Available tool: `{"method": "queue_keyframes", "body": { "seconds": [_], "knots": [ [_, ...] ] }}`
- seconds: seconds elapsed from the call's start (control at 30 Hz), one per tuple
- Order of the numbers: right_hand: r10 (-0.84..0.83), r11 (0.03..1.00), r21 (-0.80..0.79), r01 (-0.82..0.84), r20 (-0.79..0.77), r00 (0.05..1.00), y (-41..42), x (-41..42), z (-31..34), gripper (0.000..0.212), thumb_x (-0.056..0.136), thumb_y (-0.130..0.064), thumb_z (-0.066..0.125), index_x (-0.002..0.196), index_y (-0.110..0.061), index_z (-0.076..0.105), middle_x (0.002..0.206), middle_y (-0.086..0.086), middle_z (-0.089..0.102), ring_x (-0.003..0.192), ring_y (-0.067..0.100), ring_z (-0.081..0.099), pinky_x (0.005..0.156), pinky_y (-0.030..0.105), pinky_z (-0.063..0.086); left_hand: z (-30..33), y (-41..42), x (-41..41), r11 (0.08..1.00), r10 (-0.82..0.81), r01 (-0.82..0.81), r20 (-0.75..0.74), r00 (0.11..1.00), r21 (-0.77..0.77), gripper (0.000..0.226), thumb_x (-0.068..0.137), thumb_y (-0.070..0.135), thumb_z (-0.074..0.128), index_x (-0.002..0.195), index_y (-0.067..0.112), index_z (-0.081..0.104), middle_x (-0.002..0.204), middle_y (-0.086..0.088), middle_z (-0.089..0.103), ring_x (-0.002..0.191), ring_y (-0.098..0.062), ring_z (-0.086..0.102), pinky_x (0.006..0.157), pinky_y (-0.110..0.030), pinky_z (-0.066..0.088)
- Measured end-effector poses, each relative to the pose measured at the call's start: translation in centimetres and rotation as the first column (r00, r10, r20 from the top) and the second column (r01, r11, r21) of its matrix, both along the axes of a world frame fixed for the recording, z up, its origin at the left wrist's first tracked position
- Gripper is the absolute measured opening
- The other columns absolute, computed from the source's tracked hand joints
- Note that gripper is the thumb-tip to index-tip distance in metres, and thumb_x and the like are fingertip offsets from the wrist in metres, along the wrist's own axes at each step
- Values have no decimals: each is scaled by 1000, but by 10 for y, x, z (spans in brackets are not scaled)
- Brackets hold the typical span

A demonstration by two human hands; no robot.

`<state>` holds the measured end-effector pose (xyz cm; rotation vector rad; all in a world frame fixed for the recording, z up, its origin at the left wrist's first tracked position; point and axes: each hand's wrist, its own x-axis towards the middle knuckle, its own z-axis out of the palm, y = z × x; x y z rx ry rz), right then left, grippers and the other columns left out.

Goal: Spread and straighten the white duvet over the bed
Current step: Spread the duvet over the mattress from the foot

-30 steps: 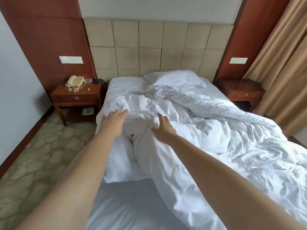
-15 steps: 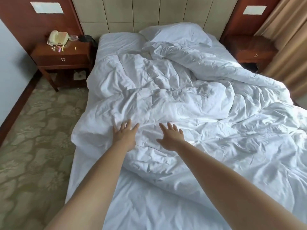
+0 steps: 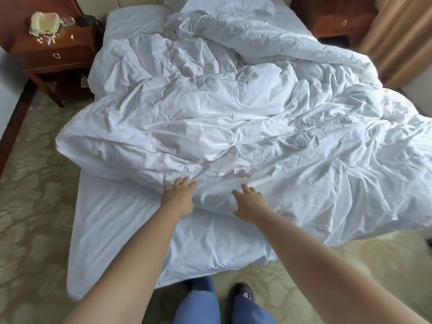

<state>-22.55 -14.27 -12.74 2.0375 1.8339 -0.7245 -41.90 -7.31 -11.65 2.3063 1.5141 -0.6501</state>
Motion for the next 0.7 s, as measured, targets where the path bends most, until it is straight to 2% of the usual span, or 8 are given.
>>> {"method": "queue_keyframes", "body": {
  "seconds": [0.17,0.3,0.47,0.53,0.57,0.63,0.67,0.7],
  "knots": [
    [175,976,-184,-120,322,930,-57,43,-48,88,86,-36,63,151,-27,5,157,14,4,141,39,14,112,57,16,-35,-60,36,989,-22,21,-6,1000,-143,67,96,22,48,152,27,12,160,-2,5,147,-23,7,117,-48,12],
    [203,979,-91,-182,385,900,-65,45,-64,86,93,-22,55,152,-24,-8,155,23,4,139,47,17,111,58,18,-59,-84,46,985,-7,7,4,1000,-175,69,93,19,49,152,26,13,159,-3,10,145,-24,13,116,-46,18],
    [221,971,-19,-240,469,855,-56,59,-75,94,93,-25,55,149,-18,-20,152,33,5,134,49,27,109,53,27,-76,-94,50,979,63,-55,34,997,-194,70,94,21,50,152,24,12,158,-4,12,143,-25,19,113,-43,26],
    [243,963,-8,-270,463,852,-57,62,-78,84,94,-18,52,151,-13,-8,141,38,30,121,44,47,98,47,40,-80,-98,50,974,99,-86,56,993,-208,69,95,20,49,152,24,12,158,-3,13,141,-25,25,109,-40,33],
    [242,964,-8,-266,438,866,-57,60,-80,74,90,-15,57,149,-9,14,123,35,49,104,39,58,87,42,48,-81,-100,49,971,117,-100,66,991,-216,68,95,19,48,152,24,12,157,-2,14,139,-25,28,106,-40,36],
    [224,968,17,-252,405,887,-59,57,-79,46,62,-19,81,104,-8,65,71,16,65,62,25,64,60,28,51,-84,-106,45,965,137,-117,71,988,-233,67,95,19,46,152,24,12,157,-2,14,137,-25,31,104,-39,39],
    [213,964,75,-257,367,906,-59,55,-72,35,52,-18,86,81,-12,68,59,8,62,52,21,61,56,23,47,-84,-110,43,963,136,-116,66,989,-241,66,96,19,46,152,24,12,157,-2,16,136,-25,33,103,-38,39],
    [198,973,56,-224,292,936,-57,52,-61,27,57,-15,83,79,-12,66,63,6,64,57,21,64,60,24,44,-81,-113,41,964,124,-106,58,991,-244,65,96,19,45,152,23,13,155,-3,20,136,-25,34,103,-38,39]
  ]
}}
